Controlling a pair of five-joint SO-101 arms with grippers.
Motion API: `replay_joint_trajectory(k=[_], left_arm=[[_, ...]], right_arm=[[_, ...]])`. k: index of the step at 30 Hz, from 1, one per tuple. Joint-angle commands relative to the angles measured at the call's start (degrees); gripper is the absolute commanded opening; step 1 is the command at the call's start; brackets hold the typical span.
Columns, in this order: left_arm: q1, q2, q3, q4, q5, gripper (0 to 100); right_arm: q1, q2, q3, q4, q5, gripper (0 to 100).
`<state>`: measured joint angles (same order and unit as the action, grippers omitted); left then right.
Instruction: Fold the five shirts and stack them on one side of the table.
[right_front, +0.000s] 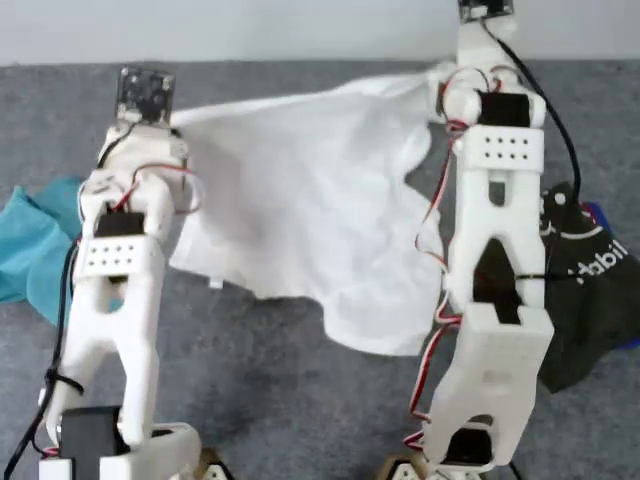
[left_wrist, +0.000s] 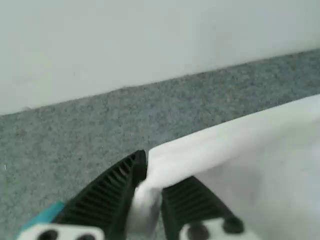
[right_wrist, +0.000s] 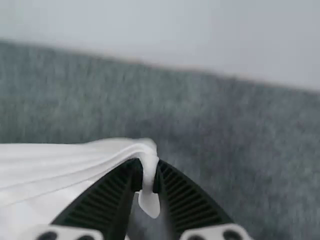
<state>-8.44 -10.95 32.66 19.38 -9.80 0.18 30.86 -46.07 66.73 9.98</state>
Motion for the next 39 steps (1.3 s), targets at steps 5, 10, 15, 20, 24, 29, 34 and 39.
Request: replay_joint_trajectory(k=[5,10,15,20,24,29,34,39], left_arm=[[-1.6,-0.4,5.8,-0.7,-0.7,1],[-1.3,-0.5,10.8,-0.7,-0.7,1],[-1.2,-0.5,12.8,3.7,-0.8,1],[-1.5,-0.5,11.0,11.2,-0.9,1],[-0.9,-0.5,10.4,15.4,-0.9,1],[-0.5,-0.5,10.6,18.5,-0.9,1],[-0.5,-0.5,10.9,22.7,-0.9,1],[-0.5,0.0,11.0,23.9,-0.9,1]], right_arm=[[0.1,-5.1,-11.2,25.1,1.1,0.9],[0.5,-8.4,-12.8,36.4,4.1,0.9],[2.0,-13.5,-2.5,36.2,4.2,0.9],[1.9,-21.8,11.8,36.1,5.8,0.9],[2.2,-29.4,25.0,35.6,6.7,0.9],[1.7,-38.1,41.4,32.5,9.0,1.0],[2.2,-45.0,55.7,26.9,9.1,1.0],[2.2,-49.7,66.6,22.0,9.8,1.0]])
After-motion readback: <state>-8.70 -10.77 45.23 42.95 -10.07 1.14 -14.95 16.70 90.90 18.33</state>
